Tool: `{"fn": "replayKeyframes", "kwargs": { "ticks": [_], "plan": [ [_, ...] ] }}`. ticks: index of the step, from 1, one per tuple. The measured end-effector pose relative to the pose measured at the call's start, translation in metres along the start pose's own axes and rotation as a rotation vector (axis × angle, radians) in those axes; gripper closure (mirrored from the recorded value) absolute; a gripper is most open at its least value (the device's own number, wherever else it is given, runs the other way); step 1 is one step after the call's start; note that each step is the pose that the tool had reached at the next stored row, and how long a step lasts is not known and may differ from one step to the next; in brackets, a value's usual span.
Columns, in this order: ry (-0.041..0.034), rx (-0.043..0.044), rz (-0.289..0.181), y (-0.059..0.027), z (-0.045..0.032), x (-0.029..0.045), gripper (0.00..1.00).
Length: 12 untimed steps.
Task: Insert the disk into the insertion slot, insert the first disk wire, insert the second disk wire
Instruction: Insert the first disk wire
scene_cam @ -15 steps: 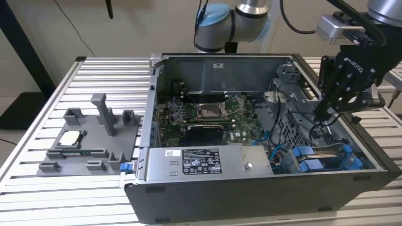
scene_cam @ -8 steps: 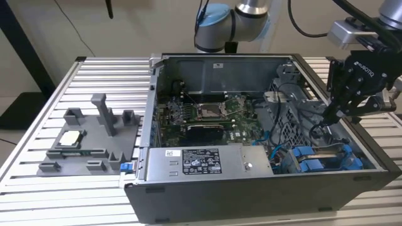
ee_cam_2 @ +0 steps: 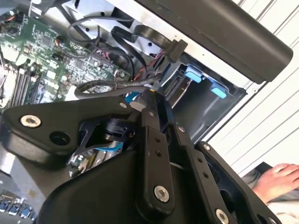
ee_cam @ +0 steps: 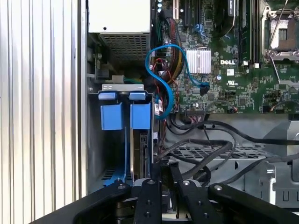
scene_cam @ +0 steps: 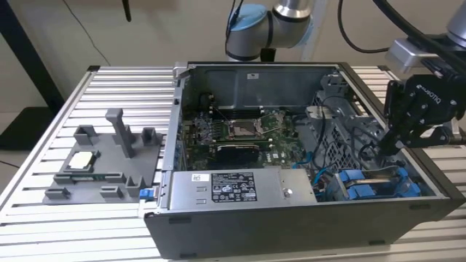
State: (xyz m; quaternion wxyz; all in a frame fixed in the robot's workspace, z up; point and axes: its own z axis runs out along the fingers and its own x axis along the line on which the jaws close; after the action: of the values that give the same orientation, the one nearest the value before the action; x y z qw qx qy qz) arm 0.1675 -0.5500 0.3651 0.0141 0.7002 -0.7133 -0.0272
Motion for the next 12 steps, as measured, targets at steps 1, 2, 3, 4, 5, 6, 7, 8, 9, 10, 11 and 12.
{"fn": "replayKeyframes", "kwargs": {
  "ticks": [1, 2, 3, 4, 5, 6, 7, 8, 9, 10, 11, 12],
  "plan": [
    [0.0007, 0.0006, 0.000, -0.0004, 0.0011, 0.0008, 0.81],
    [0.0012, 0.0012, 0.000, -0.0009, 0.0024, 0.0016, 0.81],
    [0.0019, 0.0019, 0.000, -0.0014, 0.0035, 0.0023, 0.81],
    [0.0039, 0.0025, 0.000, -0.0018, 0.0045, 0.0028, 0.81],
    [0.0069, 0.0032, 0.000, -0.0021, 0.0053, 0.0031, 0.81],
    [0.0096, 0.0038, 0.001, -0.0025, 0.0061, 0.0033, 0.81],
    [0.0124, 0.0045, 0.001, -0.0029, 0.0069, 0.0036, 0.81],
    [0.0148, 0.0048, 0.001, -0.0034, 0.0079, 0.0040, 0.81],
    [0.0171, 0.0053, 0.001, -0.0040, 0.0088, 0.0044, 0.81],
    [0.0194, 0.0056, 0.001, -0.0045, 0.0097, 0.0048, 0.81],
    [0.0219, 0.0062, 0.001, -0.0050, 0.0106, 0.0053, 0.81],
    [0.0239, 0.0069, 0.001, -0.0051, 0.0114, 0.0057, 0.81]
  ]
}}
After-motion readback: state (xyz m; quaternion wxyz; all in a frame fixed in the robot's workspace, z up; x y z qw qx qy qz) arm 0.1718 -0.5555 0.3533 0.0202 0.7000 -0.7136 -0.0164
